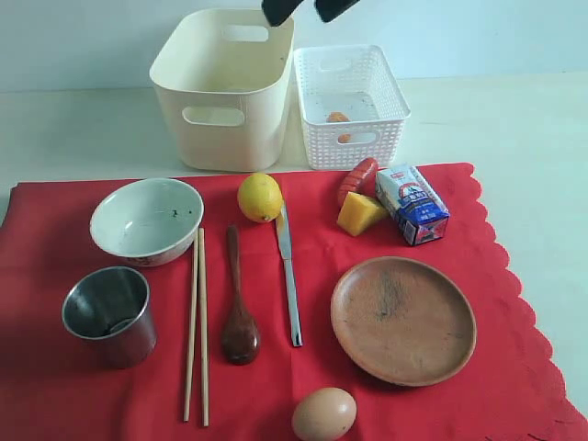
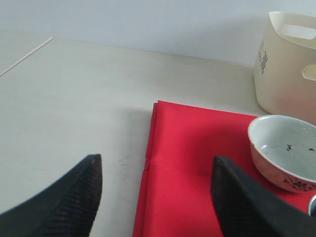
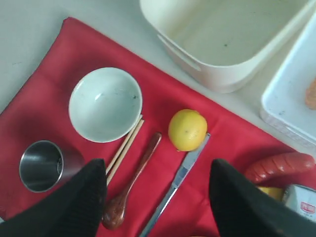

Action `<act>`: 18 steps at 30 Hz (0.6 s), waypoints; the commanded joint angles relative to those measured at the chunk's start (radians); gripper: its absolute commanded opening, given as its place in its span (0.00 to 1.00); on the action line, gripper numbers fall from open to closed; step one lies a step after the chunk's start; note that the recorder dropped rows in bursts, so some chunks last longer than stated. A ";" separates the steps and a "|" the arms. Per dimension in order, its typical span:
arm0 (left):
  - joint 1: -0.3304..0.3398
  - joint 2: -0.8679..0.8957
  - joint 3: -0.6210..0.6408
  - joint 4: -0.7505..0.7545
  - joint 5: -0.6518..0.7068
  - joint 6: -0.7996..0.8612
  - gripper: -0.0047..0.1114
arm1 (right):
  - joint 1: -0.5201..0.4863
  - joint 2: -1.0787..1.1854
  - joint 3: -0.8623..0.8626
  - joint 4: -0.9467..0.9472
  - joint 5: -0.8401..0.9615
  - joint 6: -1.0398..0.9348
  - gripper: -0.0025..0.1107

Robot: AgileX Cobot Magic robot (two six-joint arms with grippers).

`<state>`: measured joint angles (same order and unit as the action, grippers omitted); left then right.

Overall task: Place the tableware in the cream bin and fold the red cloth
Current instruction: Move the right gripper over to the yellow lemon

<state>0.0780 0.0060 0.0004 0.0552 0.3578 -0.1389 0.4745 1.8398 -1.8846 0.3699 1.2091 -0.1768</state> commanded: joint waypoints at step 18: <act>0.001 -0.006 0.000 0.005 -0.006 0.005 0.57 | 0.101 0.321 -0.007 -0.021 -0.126 -0.057 0.54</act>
<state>0.0780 0.0060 0.0004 0.0552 0.3578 -0.1389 0.5733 2.1444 -1.8846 0.3673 1.1195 -0.2247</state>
